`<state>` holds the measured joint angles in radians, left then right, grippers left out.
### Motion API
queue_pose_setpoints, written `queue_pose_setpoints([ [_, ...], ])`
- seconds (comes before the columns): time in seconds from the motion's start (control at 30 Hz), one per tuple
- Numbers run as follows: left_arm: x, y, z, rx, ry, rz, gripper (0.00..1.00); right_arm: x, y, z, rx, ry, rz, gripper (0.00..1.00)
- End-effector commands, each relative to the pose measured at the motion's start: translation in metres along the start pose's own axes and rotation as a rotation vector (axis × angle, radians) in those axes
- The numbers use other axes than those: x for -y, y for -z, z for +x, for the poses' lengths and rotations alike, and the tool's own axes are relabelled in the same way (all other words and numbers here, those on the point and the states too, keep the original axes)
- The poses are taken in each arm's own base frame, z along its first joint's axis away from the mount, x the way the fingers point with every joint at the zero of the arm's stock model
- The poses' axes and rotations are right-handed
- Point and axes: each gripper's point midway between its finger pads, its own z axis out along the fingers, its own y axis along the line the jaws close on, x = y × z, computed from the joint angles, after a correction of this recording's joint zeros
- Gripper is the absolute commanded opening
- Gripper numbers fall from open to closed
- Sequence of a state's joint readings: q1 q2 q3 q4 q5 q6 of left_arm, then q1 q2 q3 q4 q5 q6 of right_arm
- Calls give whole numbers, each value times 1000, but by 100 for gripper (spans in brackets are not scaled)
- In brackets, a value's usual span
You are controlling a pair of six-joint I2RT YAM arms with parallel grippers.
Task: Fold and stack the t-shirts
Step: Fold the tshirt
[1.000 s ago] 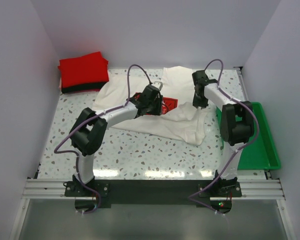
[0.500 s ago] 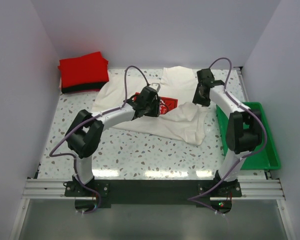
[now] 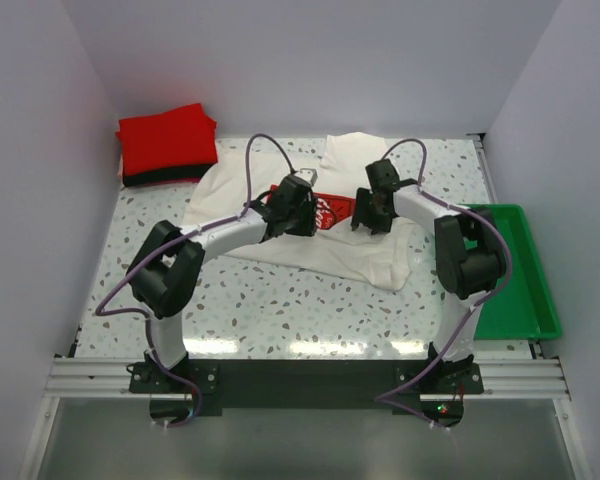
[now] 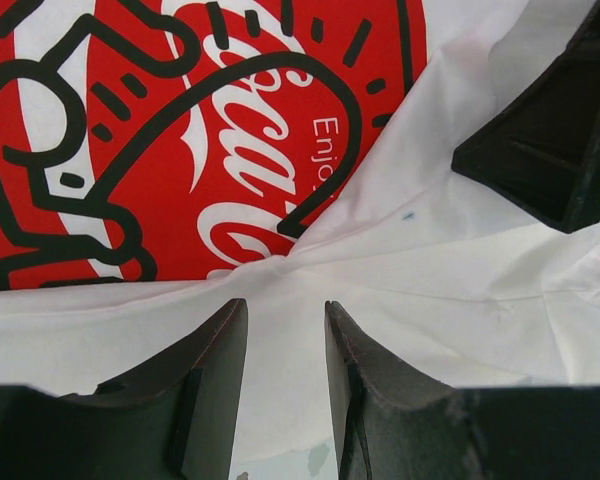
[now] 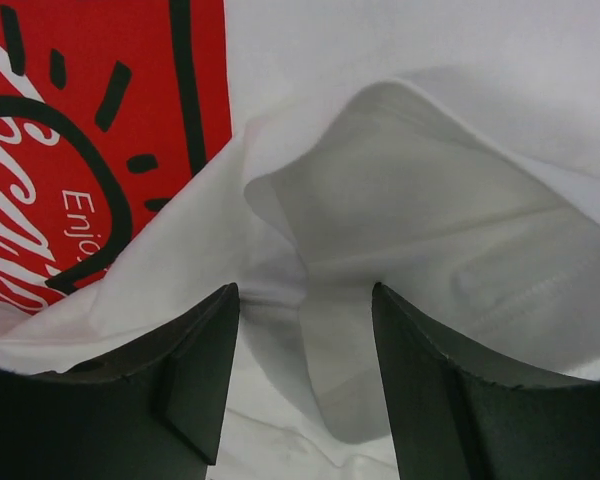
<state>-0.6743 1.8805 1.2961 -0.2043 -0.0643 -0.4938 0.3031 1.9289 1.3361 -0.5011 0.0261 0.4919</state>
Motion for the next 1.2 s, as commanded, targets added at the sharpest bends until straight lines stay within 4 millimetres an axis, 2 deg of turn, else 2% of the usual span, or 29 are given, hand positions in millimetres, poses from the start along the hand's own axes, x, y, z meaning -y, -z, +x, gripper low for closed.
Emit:
queue_pose_setpoints([
  [0.0,3,19,-26,83,11,14,42,-27,-5,-11,21,-29,-134,59],
  [0.37,-2,18,-26,80,19,8,42,-49,-12,-8,-28,-75,-269,56],
  [0.67,-3,17,-25,78,20,5,42,-58,-21,-32,-57,-177,-399,47],
  [0.93,-7,17,-27,79,22,-4,42,-71,-23,-55,-59,-235,-510,47],
  [1.17,-10,15,-27,75,24,-11,42,-83,-30,-68,-84,-269,-598,47],
])
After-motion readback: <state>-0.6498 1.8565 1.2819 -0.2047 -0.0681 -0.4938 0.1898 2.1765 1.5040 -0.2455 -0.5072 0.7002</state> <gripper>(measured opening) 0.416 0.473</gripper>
